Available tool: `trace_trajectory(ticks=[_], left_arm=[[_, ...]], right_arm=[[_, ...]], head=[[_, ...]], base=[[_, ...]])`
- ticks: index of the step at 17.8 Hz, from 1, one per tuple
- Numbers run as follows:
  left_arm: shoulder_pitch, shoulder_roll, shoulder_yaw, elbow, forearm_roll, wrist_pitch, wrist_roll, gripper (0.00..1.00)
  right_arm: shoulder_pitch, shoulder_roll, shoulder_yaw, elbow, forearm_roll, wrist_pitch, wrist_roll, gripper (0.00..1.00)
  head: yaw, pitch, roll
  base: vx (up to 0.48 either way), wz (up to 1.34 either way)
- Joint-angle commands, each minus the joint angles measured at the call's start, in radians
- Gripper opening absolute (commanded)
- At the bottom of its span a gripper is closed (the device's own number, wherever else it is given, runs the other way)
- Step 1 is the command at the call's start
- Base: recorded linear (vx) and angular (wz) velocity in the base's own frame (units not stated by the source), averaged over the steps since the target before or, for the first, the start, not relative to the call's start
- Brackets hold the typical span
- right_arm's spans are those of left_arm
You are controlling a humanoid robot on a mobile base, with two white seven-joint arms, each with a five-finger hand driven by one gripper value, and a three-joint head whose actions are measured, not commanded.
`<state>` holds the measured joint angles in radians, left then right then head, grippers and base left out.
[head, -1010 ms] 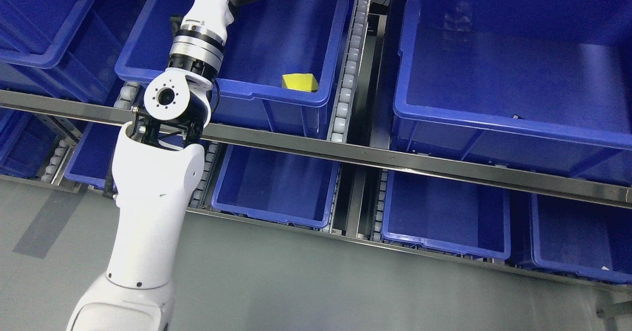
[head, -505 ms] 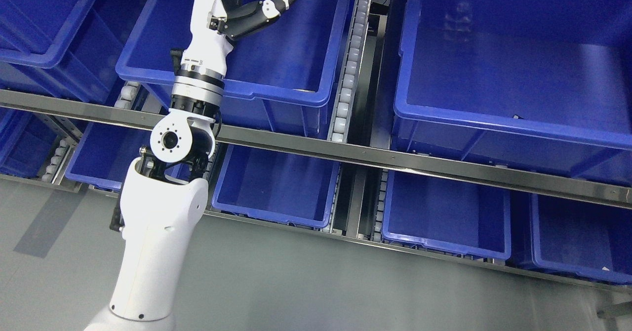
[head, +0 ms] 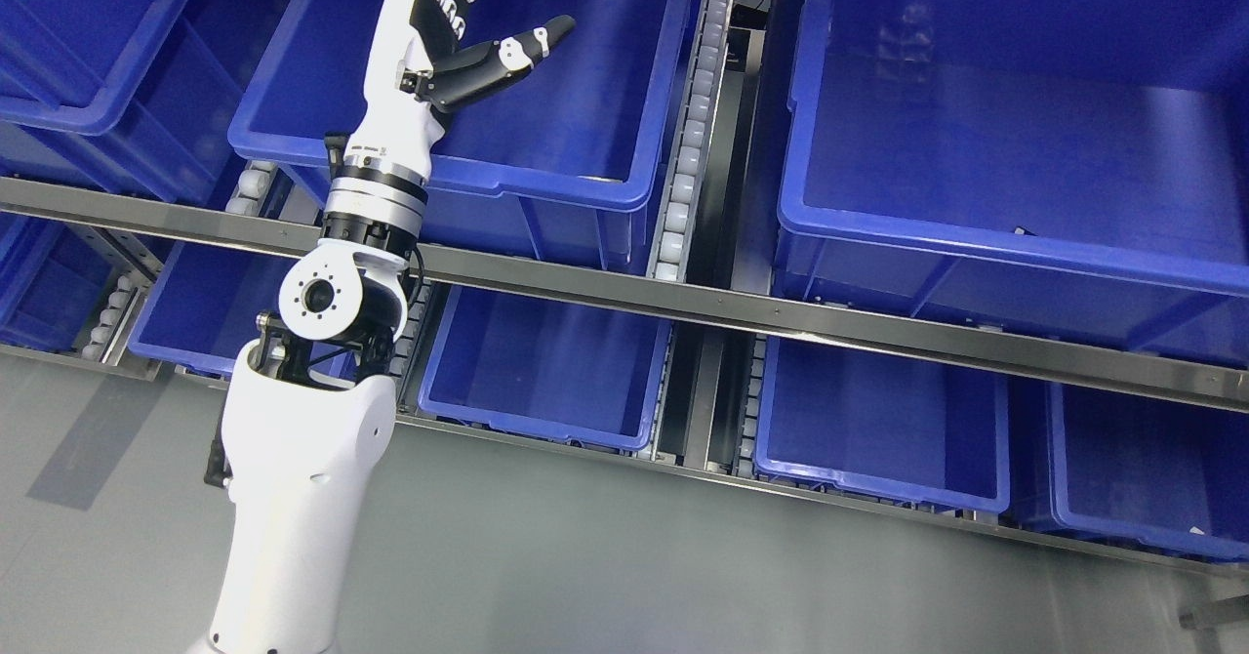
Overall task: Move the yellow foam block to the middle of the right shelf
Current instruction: 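Raise the open left hand up out of the bin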
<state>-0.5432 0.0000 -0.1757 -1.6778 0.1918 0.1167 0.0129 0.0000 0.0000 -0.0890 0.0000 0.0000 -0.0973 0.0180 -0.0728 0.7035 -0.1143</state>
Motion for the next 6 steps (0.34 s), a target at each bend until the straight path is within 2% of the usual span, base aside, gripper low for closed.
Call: trace_trajectory(ticks=[1, 6], left_arm=[[0.017, 0.017, 0.056, -0.036, 0.0, 0.003, -0.001, 1.0], [0.015, 0.017, 0.065, -0.037, 0.0, 0.003, -0.001, 1.0]], right_arm=[[-0.002, -0.017, 0.0, -0.017, 0.0, 0.001, 0.0, 1.0], [-0.003, -0.017, 0.0, -0.017, 0.0, 0.001, 0.0, 1.0]], head=[[0.0, 0.0, 0.0], [0.0, 0.0, 0.0]], base=[[0.0, 0.0], [0.0, 0.0]])
